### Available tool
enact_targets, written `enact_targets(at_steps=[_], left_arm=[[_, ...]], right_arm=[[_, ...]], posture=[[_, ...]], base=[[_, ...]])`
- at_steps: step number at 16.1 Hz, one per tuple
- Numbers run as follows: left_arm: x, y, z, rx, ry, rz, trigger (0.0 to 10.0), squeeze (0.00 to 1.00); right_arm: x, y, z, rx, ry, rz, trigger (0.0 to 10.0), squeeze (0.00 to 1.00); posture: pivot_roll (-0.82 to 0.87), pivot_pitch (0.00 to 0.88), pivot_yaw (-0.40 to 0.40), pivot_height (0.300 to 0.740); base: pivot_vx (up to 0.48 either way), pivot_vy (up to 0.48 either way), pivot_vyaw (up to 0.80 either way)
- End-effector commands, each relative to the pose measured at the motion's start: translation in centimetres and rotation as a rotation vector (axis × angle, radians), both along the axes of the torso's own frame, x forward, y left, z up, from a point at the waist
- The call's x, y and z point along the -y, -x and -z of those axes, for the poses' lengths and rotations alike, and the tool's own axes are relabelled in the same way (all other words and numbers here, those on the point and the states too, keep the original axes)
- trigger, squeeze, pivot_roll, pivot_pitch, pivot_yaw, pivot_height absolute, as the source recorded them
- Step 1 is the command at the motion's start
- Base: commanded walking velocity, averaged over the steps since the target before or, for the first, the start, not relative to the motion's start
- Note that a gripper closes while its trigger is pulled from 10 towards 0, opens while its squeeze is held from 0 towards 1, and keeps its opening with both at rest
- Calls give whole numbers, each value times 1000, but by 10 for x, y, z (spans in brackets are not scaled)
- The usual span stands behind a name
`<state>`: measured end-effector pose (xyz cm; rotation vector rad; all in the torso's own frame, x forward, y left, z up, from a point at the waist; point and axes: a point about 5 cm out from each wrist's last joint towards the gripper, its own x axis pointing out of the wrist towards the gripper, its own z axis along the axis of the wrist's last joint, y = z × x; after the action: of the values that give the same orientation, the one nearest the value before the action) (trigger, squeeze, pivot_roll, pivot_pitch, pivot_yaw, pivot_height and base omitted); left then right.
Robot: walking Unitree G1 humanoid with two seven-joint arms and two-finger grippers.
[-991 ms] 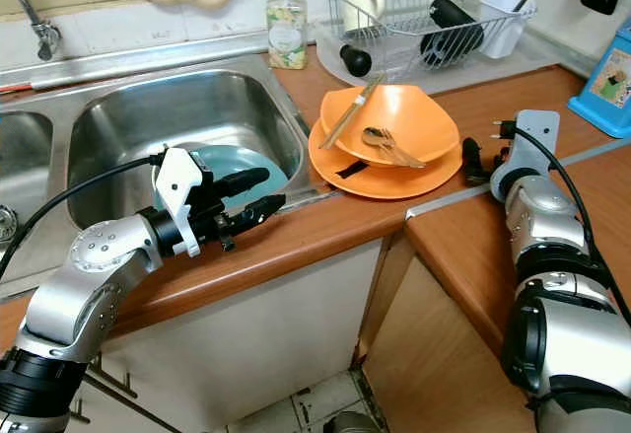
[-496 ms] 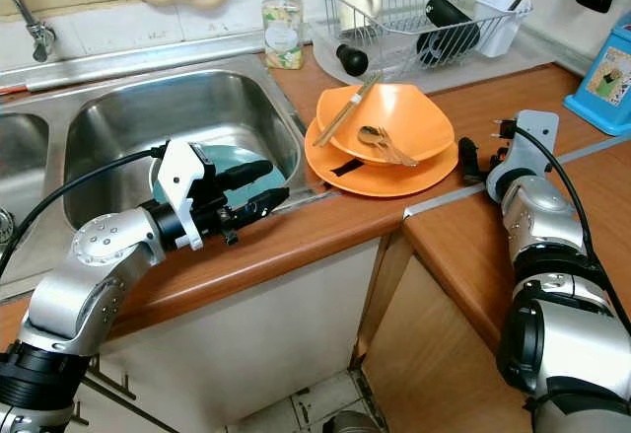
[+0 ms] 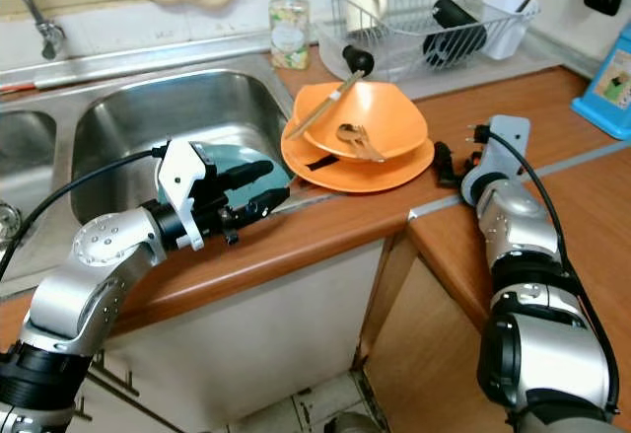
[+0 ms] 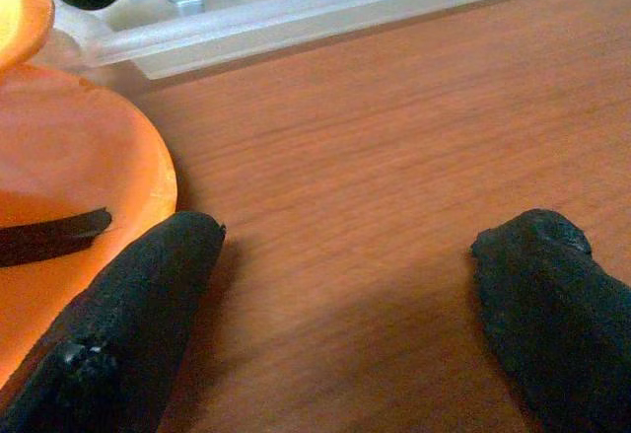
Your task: Kitchen organization
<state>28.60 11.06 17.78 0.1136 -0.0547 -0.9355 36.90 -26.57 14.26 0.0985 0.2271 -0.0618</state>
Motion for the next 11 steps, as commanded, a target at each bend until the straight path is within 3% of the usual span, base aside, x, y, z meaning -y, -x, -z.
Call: enact_targets(at_steps=[1,6,7,8,10,11], left_arm=[[0,-1,-2,14,-10,-3,10000,0],[-2,-8,-6,2,32,-80,10000,0],[-2,-10,-8,4,46,-93,10000,522],[-2,-11,-11,19,55,-92,10000,1000],[0,-10,-16,80,57,-104,10000,1000],[0,-11,-16,86,57,-111,10000,820]], right_arm=[[-2,2,5,-22,-13,3,10000,0],[10,9,3,-20,63,38,10000,0],[12,10,0,-8,63,40,10000,0],[18,12,-7,27,64,50,10000,1000],[28,17,-22,97,142,72,10000,1000],[30,19,-27,121,146,74,10000,1000]], posture=[[-139,0,34,740],[-139,0,33,740],[-140,0,33,740],[-142,0,33,740],[-145,0,34,740],[-145,0,34,740]], base=[[0,0,0],[0,0,0],[0,0,0],[0,0,0],[0,0,0],[0,0,0]])
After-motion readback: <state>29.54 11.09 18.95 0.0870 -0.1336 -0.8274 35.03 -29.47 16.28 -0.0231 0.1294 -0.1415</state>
